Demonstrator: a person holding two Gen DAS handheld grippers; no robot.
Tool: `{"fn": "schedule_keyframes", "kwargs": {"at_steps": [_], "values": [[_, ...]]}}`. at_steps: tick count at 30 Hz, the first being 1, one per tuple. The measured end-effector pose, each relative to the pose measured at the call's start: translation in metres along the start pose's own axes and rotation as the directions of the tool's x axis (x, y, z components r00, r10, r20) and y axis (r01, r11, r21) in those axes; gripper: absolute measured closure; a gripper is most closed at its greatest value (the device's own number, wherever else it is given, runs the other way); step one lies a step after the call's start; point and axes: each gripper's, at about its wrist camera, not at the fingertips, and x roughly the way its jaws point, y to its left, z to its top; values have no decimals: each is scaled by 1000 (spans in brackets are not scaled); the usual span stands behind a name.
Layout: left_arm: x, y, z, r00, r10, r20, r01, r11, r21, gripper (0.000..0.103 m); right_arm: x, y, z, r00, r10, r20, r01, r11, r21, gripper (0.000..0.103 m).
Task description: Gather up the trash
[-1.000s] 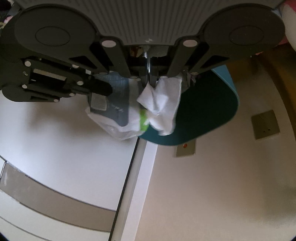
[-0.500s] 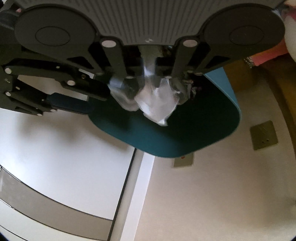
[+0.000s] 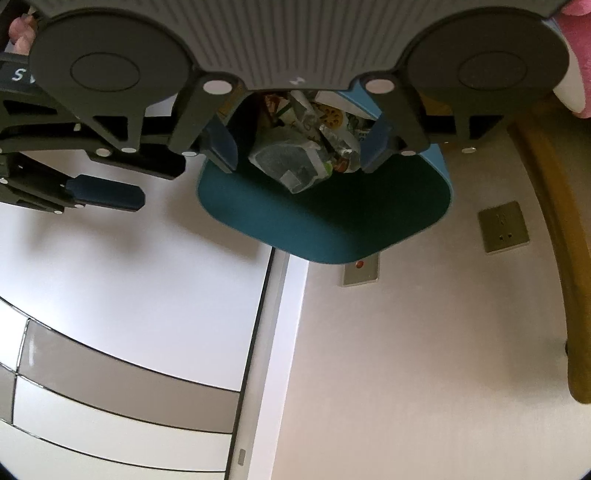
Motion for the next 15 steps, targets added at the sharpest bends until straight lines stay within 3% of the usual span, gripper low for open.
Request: {"fn": "schedule_keyframes", "kwargs": {"at_steps": [15], "values": [[-46, -21, 2, 999, 13, 35, -13, 1000, 6, 10, -59, 1, -5, 999, 8, 42, -8, 1000, 5, 45]]}}
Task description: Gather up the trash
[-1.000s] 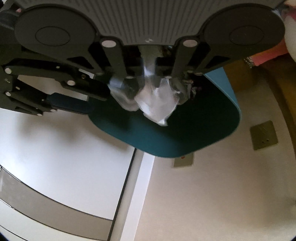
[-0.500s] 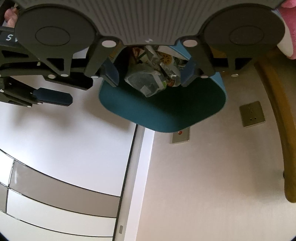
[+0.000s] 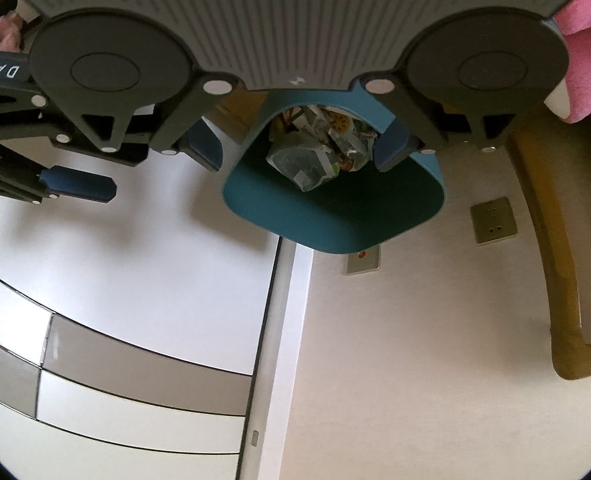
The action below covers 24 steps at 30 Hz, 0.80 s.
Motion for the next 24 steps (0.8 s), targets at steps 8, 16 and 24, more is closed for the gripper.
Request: {"fn": "schedule_keyframes", "kwargs": {"at_steps": [8, 16, 24], "values": [[-31, -9, -4, 1000, -7, 23, 7, 1000, 0, 2, -32, -2, -4, 1000, -4, 13, 4, 1000, 29, 43], [-58, -18, -5, 997, 33, 64, -36, 999, 32, 2, -59, 1, -4, 999, 3, 32, -4, 1000, 29, 40], [-78, -22, -6, 993, 35, 112, -40, 998, 38, 2, -76, 9, -3, 999, 11, 48, -12, 1000, 14, 38]]}}
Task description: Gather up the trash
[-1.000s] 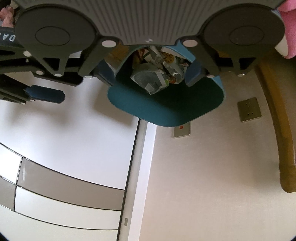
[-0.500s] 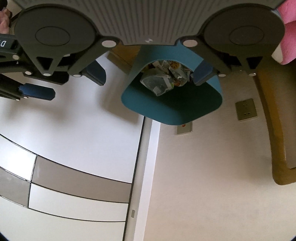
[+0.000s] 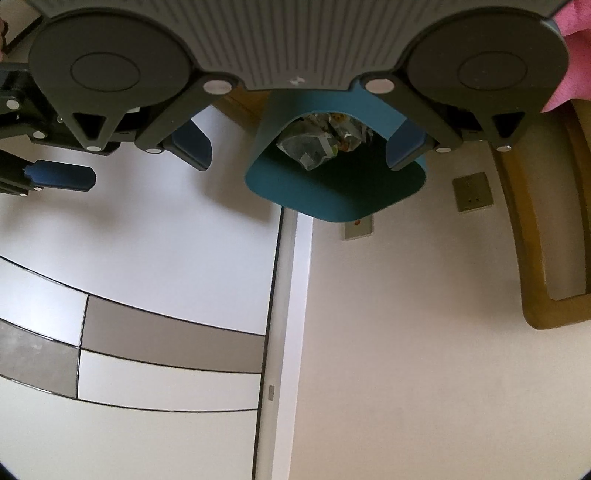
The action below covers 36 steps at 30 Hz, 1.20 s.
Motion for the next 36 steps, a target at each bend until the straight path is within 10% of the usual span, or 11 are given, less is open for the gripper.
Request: {"fn": "schedule_keyframes", "kwargs": {"at_steps": [36], "values": [[-19, -1, -5, 998, 24, -58, -25, 1000, -13, 2, -22, 6, 3, 1000, -10, 1, 10, 1000, 12, 37]]}}
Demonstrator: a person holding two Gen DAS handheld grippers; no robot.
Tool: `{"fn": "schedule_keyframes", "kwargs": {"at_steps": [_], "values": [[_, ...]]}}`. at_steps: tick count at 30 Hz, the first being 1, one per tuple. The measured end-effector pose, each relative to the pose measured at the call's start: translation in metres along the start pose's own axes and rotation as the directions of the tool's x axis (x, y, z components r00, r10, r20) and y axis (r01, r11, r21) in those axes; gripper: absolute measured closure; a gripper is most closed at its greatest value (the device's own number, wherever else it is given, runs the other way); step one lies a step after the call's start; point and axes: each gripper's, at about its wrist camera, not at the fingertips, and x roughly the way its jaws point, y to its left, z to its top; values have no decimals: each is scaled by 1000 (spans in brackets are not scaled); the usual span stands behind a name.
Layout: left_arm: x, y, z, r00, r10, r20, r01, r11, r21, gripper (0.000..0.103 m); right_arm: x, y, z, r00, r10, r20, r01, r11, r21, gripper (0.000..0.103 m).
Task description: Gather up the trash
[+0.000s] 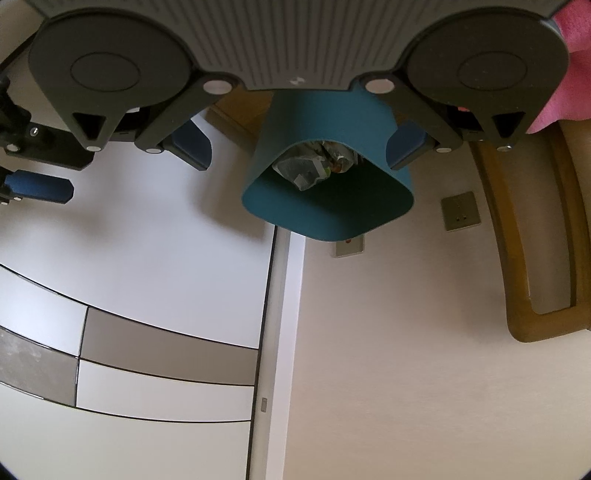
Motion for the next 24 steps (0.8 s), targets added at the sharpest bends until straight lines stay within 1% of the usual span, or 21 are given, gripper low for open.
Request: {"fn": "schedule_keyframes", "kwargs": {"at_steps": [24], "values": [[-3, 1, -11, 999, -31, -38, 30, 999, -27, 1, -8, 0, 0, 1000, -28, -9, 28, 999, 26, 37]]}}
